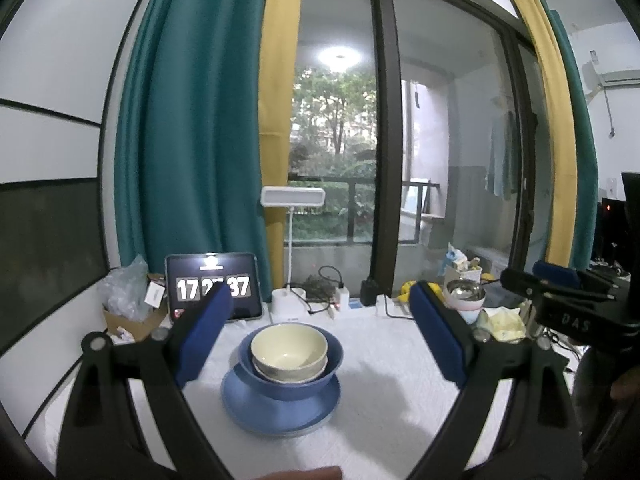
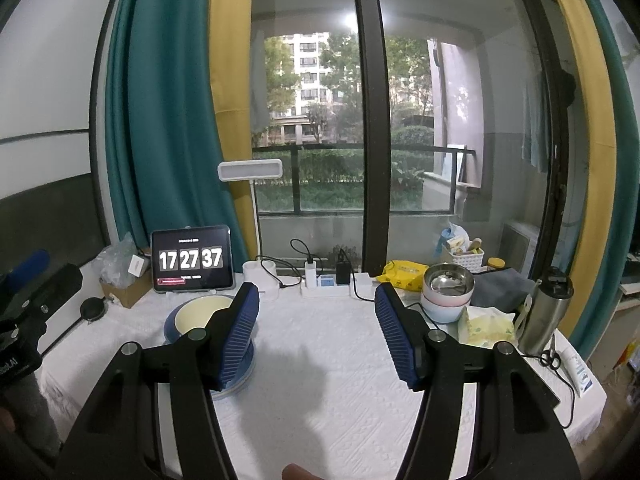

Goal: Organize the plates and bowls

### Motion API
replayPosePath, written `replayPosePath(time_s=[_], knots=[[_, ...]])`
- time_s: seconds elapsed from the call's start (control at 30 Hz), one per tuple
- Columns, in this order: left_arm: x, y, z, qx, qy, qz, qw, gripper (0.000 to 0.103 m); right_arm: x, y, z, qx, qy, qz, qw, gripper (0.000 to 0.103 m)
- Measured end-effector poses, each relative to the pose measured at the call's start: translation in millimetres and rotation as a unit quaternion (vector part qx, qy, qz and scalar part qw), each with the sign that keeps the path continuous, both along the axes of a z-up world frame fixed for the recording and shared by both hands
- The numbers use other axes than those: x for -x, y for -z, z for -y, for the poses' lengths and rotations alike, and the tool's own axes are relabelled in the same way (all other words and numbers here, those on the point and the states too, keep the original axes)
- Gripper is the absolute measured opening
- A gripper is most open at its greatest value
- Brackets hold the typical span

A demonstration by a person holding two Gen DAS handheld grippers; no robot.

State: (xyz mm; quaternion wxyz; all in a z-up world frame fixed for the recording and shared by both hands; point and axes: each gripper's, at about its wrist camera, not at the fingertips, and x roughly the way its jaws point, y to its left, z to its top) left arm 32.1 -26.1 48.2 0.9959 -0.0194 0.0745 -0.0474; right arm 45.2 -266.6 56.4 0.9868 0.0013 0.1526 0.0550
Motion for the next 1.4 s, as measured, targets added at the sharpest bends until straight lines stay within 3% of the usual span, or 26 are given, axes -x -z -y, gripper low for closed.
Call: replayPosePath(time_s=[1.4], knots=[[0.1,-0.3,-2.2,-0.004,0.003,0.0,1.0,0.091,0.2,1.3,-0.6,0.003,-0.003,0.001,1.0,0.064]])
